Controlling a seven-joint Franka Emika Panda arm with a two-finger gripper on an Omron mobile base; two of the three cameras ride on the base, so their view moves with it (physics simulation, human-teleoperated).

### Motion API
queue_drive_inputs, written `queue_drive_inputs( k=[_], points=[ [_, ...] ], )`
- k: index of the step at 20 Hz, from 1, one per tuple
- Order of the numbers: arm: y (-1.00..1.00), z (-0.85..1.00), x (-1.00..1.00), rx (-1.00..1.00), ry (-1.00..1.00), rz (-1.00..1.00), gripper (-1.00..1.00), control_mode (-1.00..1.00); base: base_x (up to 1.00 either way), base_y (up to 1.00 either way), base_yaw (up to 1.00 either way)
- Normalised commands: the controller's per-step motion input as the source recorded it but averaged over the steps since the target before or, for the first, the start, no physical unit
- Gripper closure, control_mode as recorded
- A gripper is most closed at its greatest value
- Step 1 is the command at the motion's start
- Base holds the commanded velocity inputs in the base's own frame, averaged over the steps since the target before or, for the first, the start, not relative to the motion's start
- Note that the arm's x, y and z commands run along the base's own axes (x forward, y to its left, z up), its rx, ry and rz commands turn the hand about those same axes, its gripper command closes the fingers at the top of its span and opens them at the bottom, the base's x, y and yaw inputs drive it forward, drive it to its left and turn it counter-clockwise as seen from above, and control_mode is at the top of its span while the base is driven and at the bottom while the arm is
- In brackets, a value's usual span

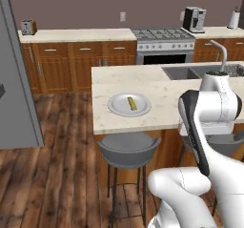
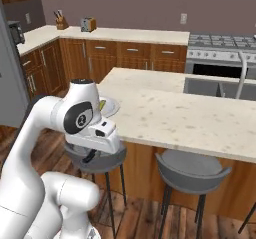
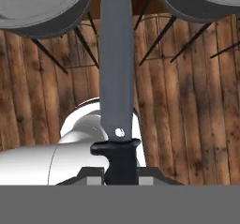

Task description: Retrieve the butter from the fridge and place it on a plate on the dining table. Then retrieve the butter knife by the fridge and place it near the plate.

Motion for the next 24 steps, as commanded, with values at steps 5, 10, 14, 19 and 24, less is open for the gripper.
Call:
queue_drive_inputs(
  k=[5, 10, 14, 19, 24],
  points=[
    [0.0, 0.0, 0.0, 0.0, 0.0, 0.0, 1.0, 1.0, 0.81, 0.15, -0.09],
    [0.0, 0.0, 0.0, 0.0, 0.0, 0.0, 1.0, 1.0, 0.74, 0.36, -0.1],
    [0.0, 0.0, 0.0, 0.0, 0.0, 0.0, 1.0, 1.0, 0.74, 0.41, -0.1],
    [0.0, 0.0, 0.0, 0.0, 0.0, 0.0, 1.0, 1.0, 0.62, 0.25, -0.09],
    [0.0, 0.0, 0.0, 0.0, 0.0, 0.0, 1.0, 1.0, 0.43, 0.02, -0.06]
  ],
)
